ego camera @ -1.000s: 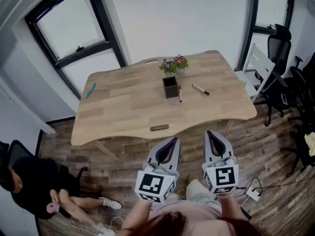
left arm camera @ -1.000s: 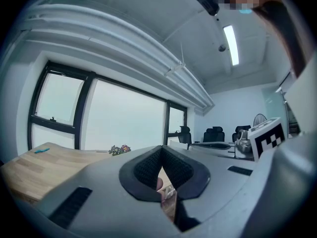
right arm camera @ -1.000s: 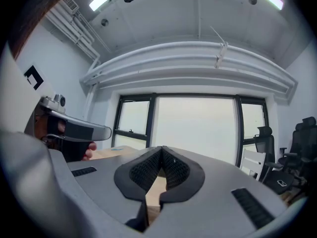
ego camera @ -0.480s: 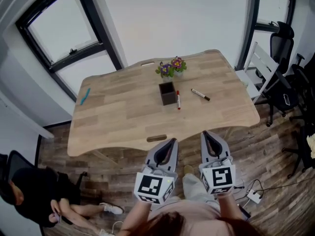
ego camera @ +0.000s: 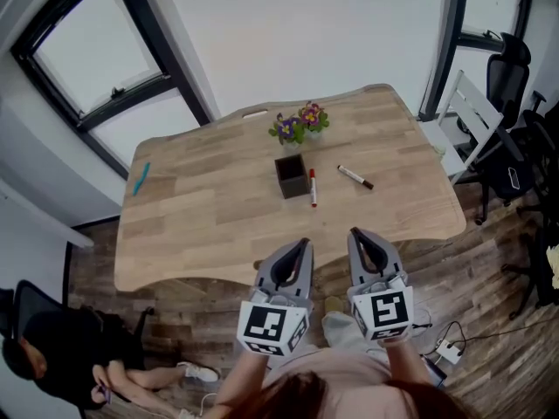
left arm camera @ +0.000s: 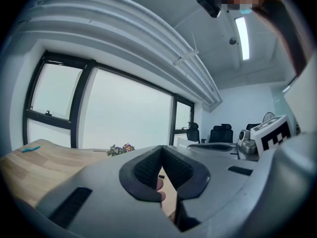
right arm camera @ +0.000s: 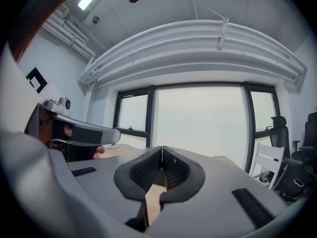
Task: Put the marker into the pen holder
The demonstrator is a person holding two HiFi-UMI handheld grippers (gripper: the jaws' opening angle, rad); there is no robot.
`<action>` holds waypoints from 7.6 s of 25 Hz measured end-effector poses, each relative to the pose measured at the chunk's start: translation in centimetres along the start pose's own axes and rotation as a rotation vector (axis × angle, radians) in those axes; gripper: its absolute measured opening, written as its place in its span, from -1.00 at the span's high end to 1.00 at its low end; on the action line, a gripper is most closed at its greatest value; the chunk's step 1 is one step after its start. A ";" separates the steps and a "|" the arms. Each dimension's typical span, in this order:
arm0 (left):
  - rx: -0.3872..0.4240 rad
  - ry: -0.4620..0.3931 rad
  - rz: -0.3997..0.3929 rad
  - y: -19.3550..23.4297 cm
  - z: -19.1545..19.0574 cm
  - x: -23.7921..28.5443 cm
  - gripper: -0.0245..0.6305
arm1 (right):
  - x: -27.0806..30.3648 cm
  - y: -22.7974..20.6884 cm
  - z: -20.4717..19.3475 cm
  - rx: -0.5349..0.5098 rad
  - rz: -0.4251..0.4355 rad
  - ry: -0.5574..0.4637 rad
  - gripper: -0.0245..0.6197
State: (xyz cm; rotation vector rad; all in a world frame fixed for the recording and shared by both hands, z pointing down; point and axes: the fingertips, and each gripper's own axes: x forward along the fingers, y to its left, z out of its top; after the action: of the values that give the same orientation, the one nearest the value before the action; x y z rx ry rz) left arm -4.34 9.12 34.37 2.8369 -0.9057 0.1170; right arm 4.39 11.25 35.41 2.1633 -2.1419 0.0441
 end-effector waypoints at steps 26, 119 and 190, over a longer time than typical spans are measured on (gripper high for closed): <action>-0.041 0.066 0.122 6.2 -3.1 8.2 0.92 | 11.1 -1.4 -4.3 0.031 0.186 0.080 0.92; -0.202 0.266 -0.051 18.7 -12.0 17.6 0.92 | 23.0 -2.5 -24.8 0.121 -0.090 0.653 0.74; -0.113 0.092 0.328 22.4 -5.0 12.4 0.92 | 25.0 -0.7 -12.6 -0.012 0.353 0.468 0.73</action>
State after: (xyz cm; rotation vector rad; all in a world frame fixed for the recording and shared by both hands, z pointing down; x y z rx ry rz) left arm -7.42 -15.08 43.73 2.5356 -1.3039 0.2257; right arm 6.04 -12.53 50.14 1.5391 -2.1827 0.5050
